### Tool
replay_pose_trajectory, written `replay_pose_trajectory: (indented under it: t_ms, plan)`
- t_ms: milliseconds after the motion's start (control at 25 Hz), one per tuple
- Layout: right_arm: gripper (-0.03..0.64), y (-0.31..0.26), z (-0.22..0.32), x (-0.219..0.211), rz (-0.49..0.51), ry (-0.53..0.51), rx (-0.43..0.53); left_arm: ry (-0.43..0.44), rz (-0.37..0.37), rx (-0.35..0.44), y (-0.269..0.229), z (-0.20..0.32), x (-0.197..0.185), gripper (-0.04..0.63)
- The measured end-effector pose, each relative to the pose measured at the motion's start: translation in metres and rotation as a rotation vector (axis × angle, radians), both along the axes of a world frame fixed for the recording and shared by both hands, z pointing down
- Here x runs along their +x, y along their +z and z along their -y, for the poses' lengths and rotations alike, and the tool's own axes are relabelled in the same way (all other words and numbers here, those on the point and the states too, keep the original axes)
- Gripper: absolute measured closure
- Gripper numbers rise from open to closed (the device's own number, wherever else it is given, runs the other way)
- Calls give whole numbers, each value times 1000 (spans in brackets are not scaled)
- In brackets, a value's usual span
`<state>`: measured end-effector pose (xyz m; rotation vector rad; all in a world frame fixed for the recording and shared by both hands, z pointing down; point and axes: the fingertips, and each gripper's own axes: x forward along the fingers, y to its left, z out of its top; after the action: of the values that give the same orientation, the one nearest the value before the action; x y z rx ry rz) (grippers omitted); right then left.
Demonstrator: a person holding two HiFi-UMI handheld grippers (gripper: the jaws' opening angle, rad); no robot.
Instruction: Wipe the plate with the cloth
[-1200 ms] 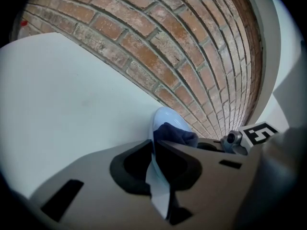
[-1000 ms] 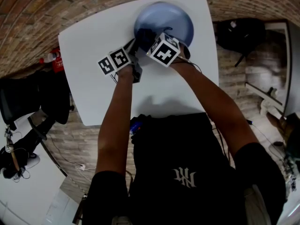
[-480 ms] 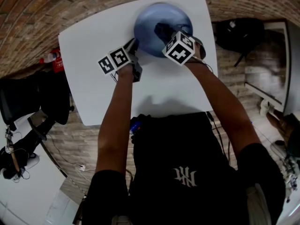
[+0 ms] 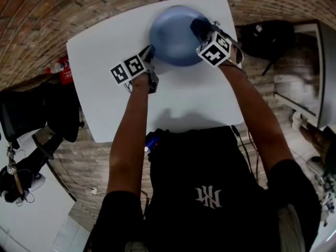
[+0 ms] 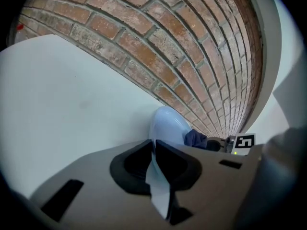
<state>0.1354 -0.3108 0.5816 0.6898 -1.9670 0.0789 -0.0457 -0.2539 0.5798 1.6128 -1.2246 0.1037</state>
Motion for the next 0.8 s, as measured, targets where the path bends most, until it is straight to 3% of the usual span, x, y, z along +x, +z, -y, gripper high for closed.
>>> replay_pose_trajectory:
  t_ms: [320,400,560,800]
  plan:
    - [531,-2,-4,-1,41,30,-24,-6,16,-5,1,0,-1,566]
    - [532,-4,-6,-6,103,51,-39,-12,10,-11,0,-1,-1,566]
    - [532,-23,-22,-43,328,70,-112,-21,1,-14,-1,-1,-1,568]
    - [531,-38,-65,-115,436,-48,-213,-25,-1,-17,-1,0,0,568]
